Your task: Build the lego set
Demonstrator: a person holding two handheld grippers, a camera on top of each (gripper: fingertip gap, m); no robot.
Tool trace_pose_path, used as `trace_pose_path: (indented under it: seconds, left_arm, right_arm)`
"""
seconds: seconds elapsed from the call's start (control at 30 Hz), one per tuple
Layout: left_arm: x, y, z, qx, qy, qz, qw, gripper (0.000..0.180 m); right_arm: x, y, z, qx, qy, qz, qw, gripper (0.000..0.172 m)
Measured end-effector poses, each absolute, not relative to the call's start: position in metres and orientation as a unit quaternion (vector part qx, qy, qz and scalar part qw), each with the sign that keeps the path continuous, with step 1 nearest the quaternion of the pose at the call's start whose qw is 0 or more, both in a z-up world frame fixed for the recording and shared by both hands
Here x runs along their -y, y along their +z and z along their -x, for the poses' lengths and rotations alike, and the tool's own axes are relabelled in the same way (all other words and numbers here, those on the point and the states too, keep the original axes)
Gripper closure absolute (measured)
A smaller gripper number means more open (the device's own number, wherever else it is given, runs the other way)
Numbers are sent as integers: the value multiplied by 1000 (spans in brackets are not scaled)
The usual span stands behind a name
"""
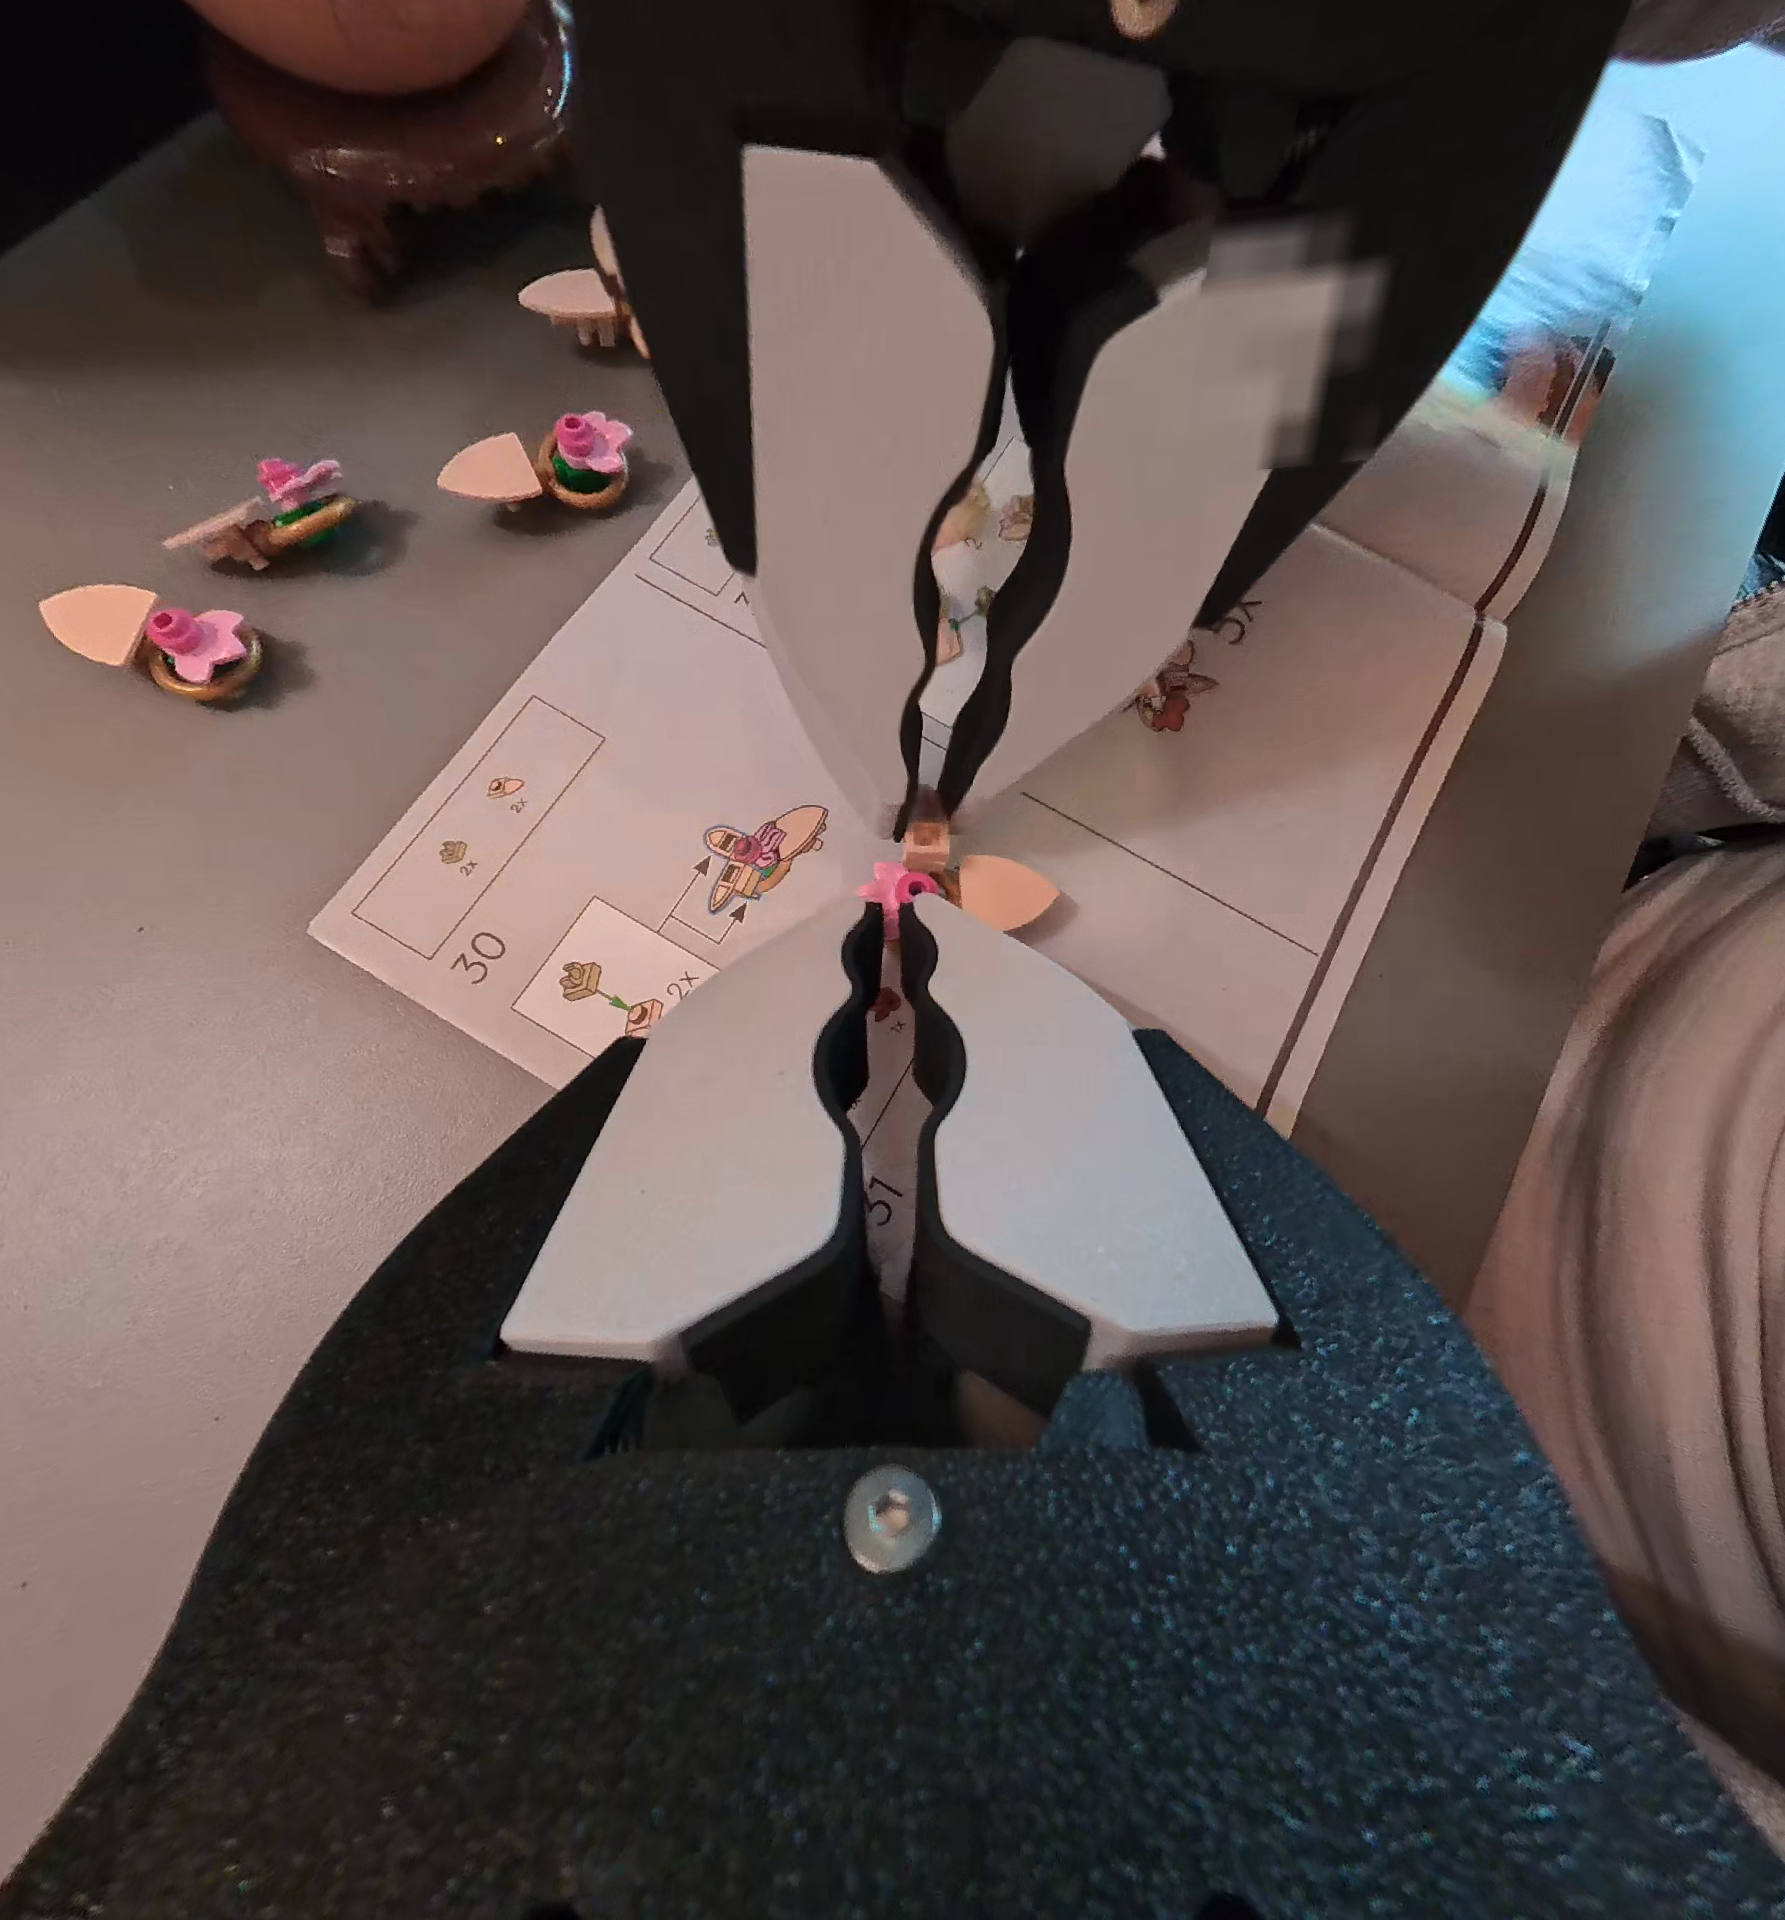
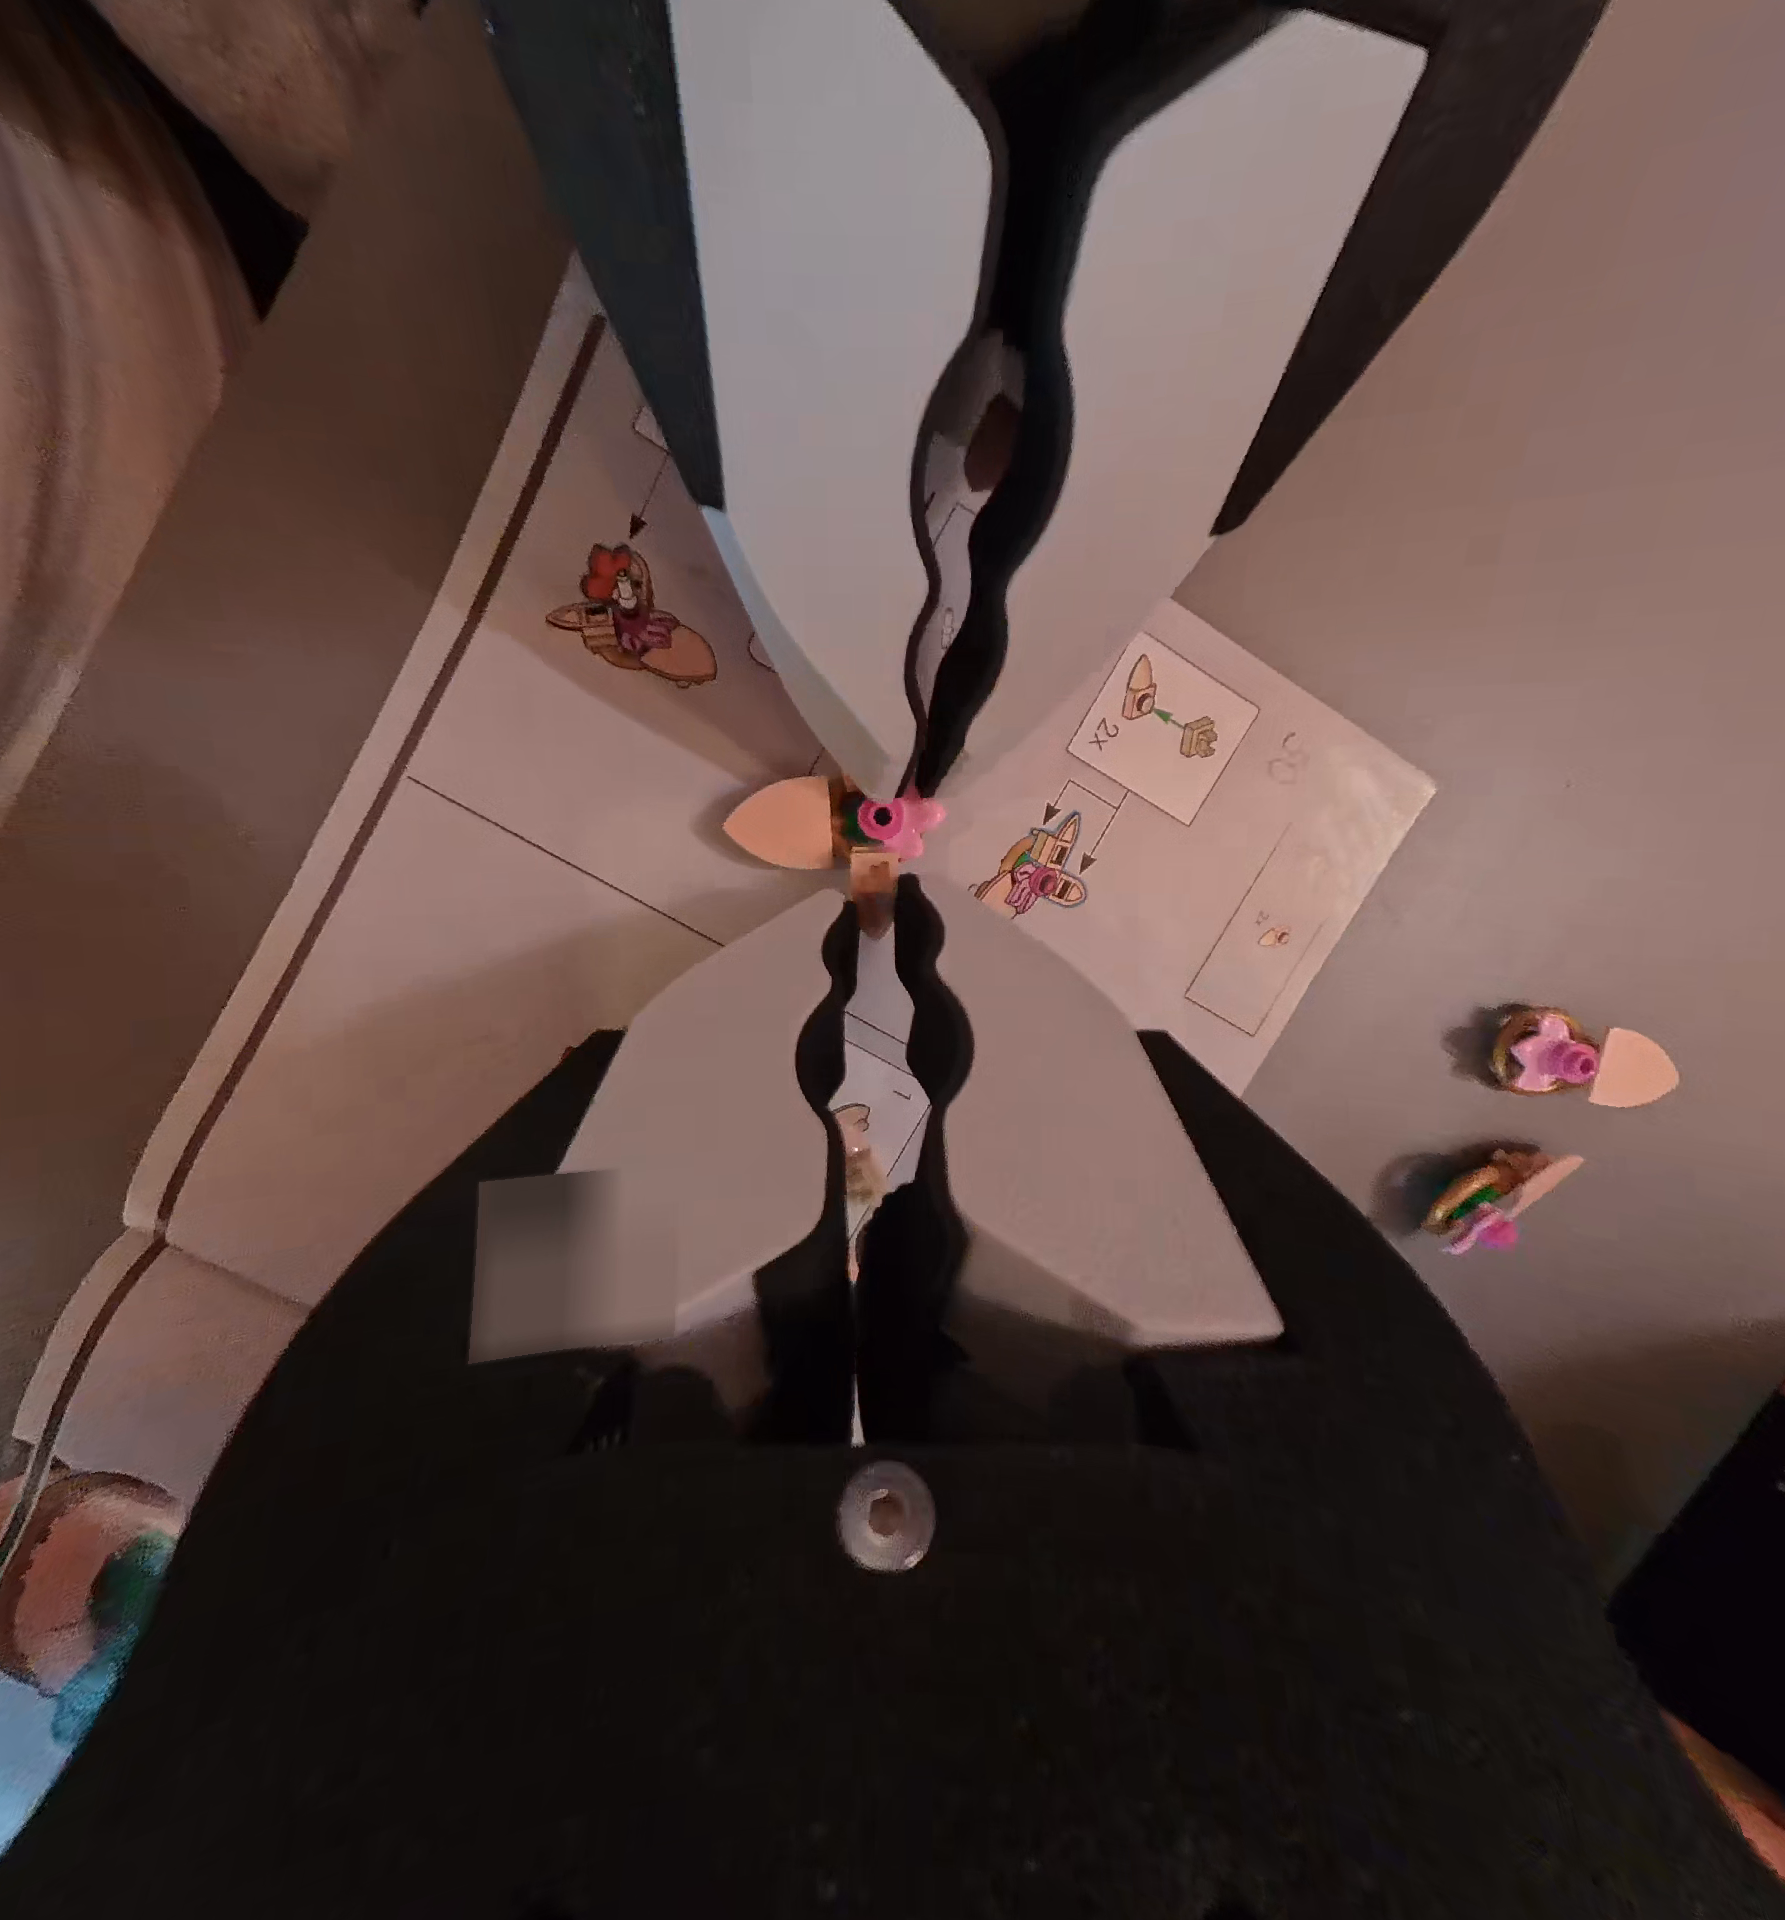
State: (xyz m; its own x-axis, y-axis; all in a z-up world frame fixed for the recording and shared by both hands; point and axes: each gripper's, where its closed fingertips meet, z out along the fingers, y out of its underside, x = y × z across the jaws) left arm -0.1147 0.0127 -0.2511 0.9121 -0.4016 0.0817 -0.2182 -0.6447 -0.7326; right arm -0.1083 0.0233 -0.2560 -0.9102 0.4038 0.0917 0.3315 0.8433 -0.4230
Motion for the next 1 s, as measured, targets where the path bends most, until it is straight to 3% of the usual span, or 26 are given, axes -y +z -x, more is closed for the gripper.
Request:
trace_pose_path:
  seconds: [1.0]
  left_arm:
    - [-13, -250, 117, -171, -108, 899, 389, 177]
  right_arm:
    - [-22, -257, 104, 954, 161, 237, 89, 163]
